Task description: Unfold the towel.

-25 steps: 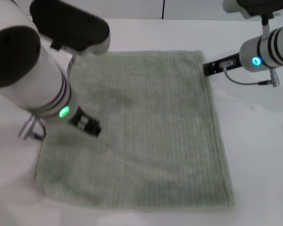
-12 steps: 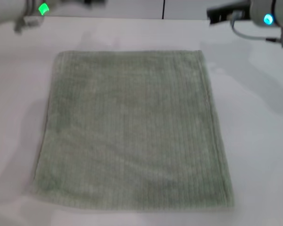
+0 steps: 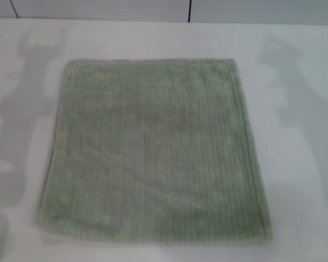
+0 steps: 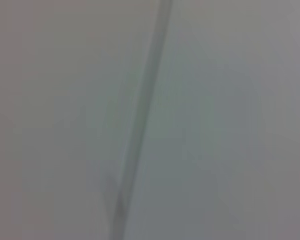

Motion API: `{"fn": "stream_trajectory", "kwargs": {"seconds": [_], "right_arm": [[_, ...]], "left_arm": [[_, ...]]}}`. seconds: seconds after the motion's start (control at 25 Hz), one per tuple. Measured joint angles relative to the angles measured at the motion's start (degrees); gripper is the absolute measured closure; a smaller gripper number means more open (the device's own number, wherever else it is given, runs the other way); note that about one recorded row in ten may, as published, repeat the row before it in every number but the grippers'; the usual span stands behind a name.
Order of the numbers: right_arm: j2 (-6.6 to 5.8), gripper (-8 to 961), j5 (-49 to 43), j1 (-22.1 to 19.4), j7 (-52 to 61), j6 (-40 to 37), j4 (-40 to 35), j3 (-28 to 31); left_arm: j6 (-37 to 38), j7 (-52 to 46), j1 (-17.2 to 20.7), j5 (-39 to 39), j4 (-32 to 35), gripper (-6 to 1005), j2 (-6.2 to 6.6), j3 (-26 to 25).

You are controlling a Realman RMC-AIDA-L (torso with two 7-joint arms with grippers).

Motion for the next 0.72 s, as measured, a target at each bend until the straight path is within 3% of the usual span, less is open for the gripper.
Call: {"fn": "stream_trajectory", "kwargs": {"seconds": [0.08, 0.12, 0.16, 0.28, 0.4, 0.44, 0.72], "right_arm": [[0.05, 955, 0.04, -1.33, 4.29, -18.40, -10.25, -4.04], [-0.03, 955, 0.07, -1.42, 6.49, -27.72, -15.57, -5.66], [-0.06, 954, 0.06, -1.18, 7.93, -34.98, -20.59, -6.76], [0.03, 944, 1.01, 0.33, 10.38, -51.87, -33.86, -7.82], [-0.12, 914, 5.05, 1.10, 13.73, -57.18, -39.54, -8.52], [-0.27, 904, 6.17, 1.15, 15.39, -56.68, -41.00, -8.08], [-0.08, 709, 6.33, 0.96, 15.15, -55.75, -43.03, -6.97]], "left_arm": [[8.71, -5.16, -0.39, -0.51, 9.77, 139, -0.05, 0.20], [8.71, -5.16, -0.39, -0.51, 9.77, 140, -0.05, 0.20], [14.12, -8.64, -0.65, -0.76, 15.74, 140, -0.13, 0.42], [18.08, -10.08, -0.97, -0.77, 21.01, 140, -0.18, 1.20], [18.99, -10.02, -1.28, -0.75, 22.79, 140, -0.15, 1.49], [19.47, -9.91, -2.22, -0.76, 25.79, 140, -0.08, 1.40], [19.64, -9.80, -4.27, -0.86, 30.69, 140, -0.27, 1.10]]}}
